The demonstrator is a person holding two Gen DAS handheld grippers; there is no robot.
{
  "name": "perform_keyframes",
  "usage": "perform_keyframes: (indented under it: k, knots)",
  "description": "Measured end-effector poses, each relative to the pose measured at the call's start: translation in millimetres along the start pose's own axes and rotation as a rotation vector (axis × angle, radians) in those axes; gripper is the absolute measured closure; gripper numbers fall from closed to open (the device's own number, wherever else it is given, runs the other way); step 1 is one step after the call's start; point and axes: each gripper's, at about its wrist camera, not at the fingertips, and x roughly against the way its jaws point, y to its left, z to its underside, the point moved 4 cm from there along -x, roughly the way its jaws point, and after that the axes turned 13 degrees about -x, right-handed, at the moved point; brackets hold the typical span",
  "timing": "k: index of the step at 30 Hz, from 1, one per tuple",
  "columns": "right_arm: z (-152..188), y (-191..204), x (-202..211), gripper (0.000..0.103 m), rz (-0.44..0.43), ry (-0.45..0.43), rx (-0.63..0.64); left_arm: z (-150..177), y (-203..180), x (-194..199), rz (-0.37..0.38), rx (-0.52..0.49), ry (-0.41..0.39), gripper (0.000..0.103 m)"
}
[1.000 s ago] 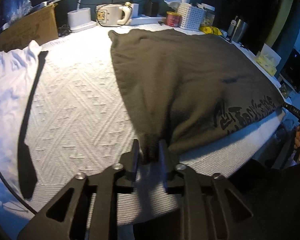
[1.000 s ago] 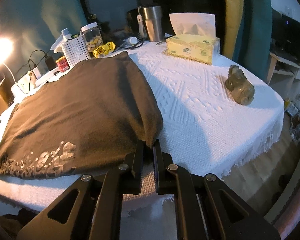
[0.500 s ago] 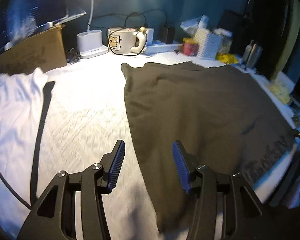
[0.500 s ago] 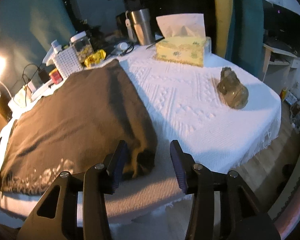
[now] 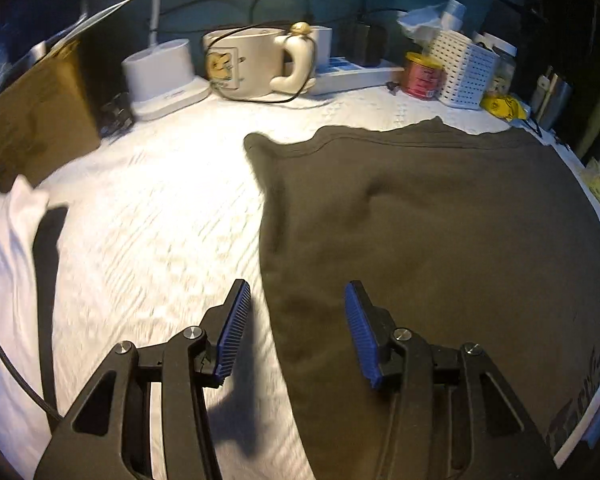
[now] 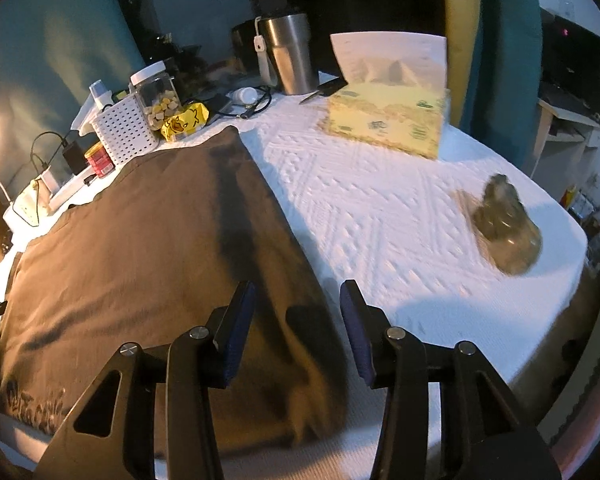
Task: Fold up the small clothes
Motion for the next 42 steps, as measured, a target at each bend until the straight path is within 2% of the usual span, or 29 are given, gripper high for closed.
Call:
perform_keyframes:
  k: [2,4,8,12,16,22,24,26,34,36,37,38,40,42]
  knots:
    - [-3.8,4.6,-6.2,0.056,0.001,0.005,0.007,-3.9,-3.2,-1.9,0.013,-0.032,0.003,0.082]
    - [-7.3,8.3,-10.7,0.056,0.002,0.009,0.009,-5.6,-5.9,-2.2,0.024,-0.054,0.004,0.1]
    - [-12.0,13.3,-14.9,0.056,0.001,0.009,0.008,-5.8,2.6,2.0,-0.034,-0.037,-0.005,0.1]
    - [-13.5,16.8,-19.1,0.056,0.005,0.016,0.014,-1.8,16.1,5.7,-0.051,0.017,-0.009,0.1]
    - [-10.5,20.9,-22.3,0.056,0.01,0.04,0.031,3.8,13.9,4.2,-0.07,-0.005,0.004,0.099]
    - [-6.0,28.2,-17.3,0.056,0.0,0.048,0.05,3.3,18.4,12.8,-0.043,0.019,0.033,0.096]
    - [-4.6,31.7,-12.4,0.055,-0.006,0.042,0.056,2.7,12.5,22.8,-0.042,0.012,0.013,0.095]
    - [-3.0,35.0,-7.5,0.043,-0.015,0.04,0.062,3.1,6.9,30.6,-0.03,0.016,0.001,0.095]
    - [4.1,32.4,17.3,0.043,-0.037,0.016,0.077,7.4,-26.8,71.7,0.054,0.053,-0.073,0.094]
    - [8.3,25.9,23.9,0.043,-0.044,0.016,0.07,8.9,-38.4,80.6,0.075,0.052,-0.086,0.09]
    - [10.8,23.4,26.1,0.043,-0.047,0.018,0.07,10.4,-45.4,85.2,0.087,0.053,-0.095,0.075]
    - [13.8,21.4,28.3,0.043,-0.048,0.021,0.072,12.0,-52.7,89.5,0.097,0.053,-0.11,0.055]
    - [21.5,16.4,32.3,0.043,-0.047,0.031,0.079,14.4,-63.7,95.2,0.107,0.051,-0.14,0.037]
    - [28.7,10.9,36.1,0.042,-0.044,0.042,0.077,15.9,-74.8,97.2,0.116,0.034,-0.144,0.036]
